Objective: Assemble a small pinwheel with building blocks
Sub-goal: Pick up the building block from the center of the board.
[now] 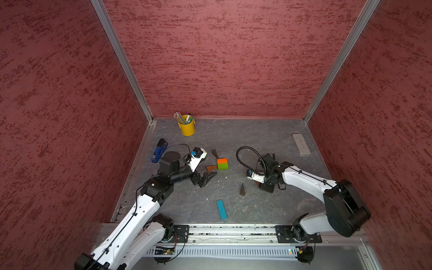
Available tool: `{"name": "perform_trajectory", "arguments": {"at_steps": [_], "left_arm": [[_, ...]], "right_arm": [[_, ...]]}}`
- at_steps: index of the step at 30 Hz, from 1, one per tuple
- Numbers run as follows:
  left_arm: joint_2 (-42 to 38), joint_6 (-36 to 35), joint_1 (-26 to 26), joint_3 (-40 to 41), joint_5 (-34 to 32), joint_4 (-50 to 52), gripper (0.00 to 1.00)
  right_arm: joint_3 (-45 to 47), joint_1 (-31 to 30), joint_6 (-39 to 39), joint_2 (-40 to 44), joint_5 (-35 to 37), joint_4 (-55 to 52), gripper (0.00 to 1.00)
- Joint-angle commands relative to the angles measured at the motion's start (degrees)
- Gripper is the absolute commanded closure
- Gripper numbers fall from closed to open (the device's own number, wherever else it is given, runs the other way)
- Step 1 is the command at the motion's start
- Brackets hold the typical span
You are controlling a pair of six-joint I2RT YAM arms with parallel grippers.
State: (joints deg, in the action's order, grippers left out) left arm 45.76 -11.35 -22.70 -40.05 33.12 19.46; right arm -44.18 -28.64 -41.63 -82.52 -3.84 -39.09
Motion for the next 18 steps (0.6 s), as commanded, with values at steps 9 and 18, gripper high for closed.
{"name": "perform_trajectory", "arguments": {"at_steps": [9,18], "left_arm": [[-0.22,-0.16,0.37,0.63,0.72,-0.67,0.0],[-0.28,-0.07,0.29,0.68,0.63,-0.68,0.0]], "right_arm": [[-3.12,0.19,-1.58,-3.98,-1.3,-1.23,0.62],[-4.94,0.19,-2.09,-5.89,-1.33,-1.69,0.66]]}}
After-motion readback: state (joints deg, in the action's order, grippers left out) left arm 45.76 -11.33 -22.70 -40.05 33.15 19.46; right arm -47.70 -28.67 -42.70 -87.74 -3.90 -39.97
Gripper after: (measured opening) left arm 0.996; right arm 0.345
